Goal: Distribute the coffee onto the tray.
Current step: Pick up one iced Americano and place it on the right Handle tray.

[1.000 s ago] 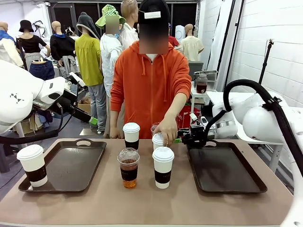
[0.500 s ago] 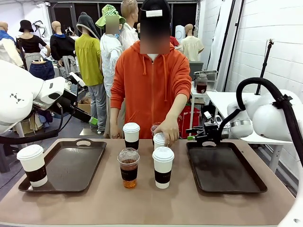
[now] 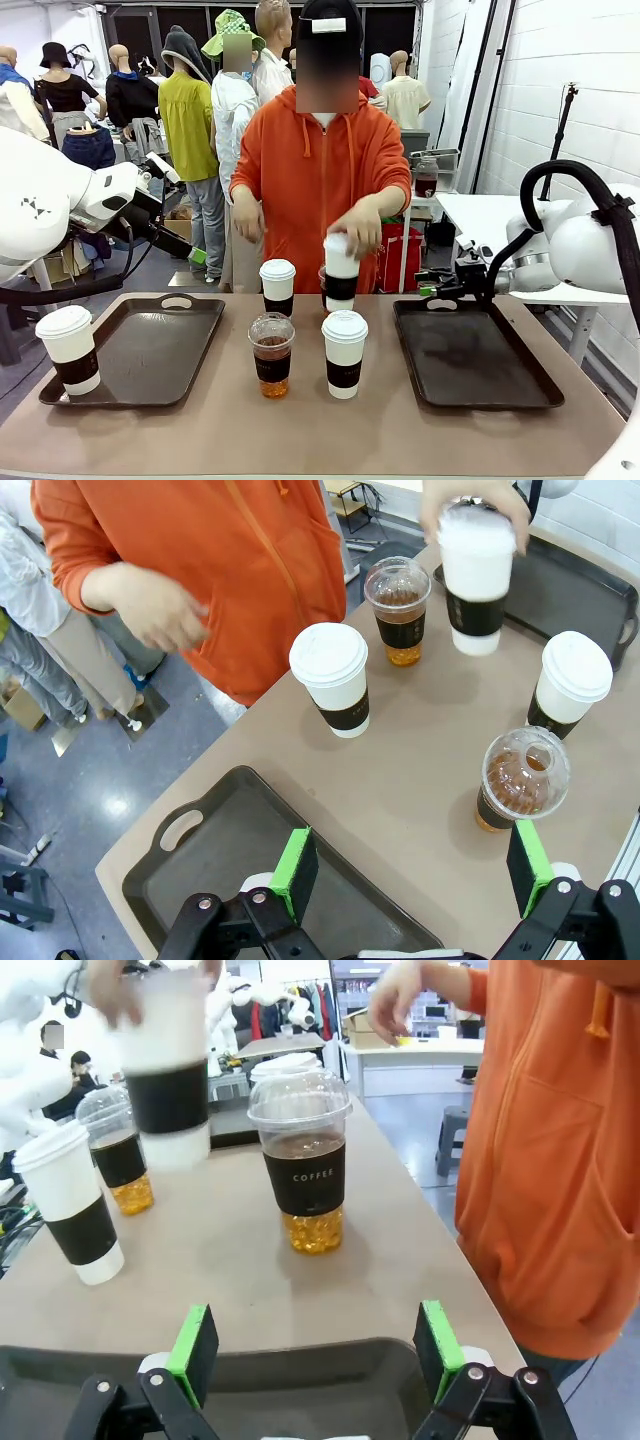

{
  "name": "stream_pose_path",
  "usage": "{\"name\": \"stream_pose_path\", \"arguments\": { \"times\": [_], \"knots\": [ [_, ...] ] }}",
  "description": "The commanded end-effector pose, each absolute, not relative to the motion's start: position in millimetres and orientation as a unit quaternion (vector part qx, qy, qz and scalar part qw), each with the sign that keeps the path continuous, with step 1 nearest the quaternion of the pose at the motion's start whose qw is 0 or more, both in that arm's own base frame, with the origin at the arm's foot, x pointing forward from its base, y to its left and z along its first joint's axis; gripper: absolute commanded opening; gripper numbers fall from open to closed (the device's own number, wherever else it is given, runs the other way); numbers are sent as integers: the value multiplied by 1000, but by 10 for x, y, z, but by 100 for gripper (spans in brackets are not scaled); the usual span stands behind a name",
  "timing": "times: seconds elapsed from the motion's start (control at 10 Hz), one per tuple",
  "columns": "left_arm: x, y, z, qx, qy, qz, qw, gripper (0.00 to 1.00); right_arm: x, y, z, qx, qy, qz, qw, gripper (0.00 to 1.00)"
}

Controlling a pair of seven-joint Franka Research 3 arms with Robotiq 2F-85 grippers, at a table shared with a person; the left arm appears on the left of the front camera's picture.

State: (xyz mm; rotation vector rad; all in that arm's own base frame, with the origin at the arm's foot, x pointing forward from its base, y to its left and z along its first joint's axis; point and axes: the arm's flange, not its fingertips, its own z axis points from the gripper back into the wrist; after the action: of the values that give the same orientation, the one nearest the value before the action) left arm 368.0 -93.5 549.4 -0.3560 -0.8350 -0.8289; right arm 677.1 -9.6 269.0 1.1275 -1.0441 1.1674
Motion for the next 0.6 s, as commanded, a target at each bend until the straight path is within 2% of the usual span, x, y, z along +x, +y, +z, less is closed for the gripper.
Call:
{"name": "stream_pose_path", "arguments": {
  "times": [0.0,0.5],
  "knots": [
    [3687,-918,5474,-172,-392,-388,816,100,6666,-148,2688,480,-437,513,562,100],
    [3687,-918,5474,-172,-392,-388,816,100,6602,-207,2665,488,-435,510,560,100]
  ]
}}
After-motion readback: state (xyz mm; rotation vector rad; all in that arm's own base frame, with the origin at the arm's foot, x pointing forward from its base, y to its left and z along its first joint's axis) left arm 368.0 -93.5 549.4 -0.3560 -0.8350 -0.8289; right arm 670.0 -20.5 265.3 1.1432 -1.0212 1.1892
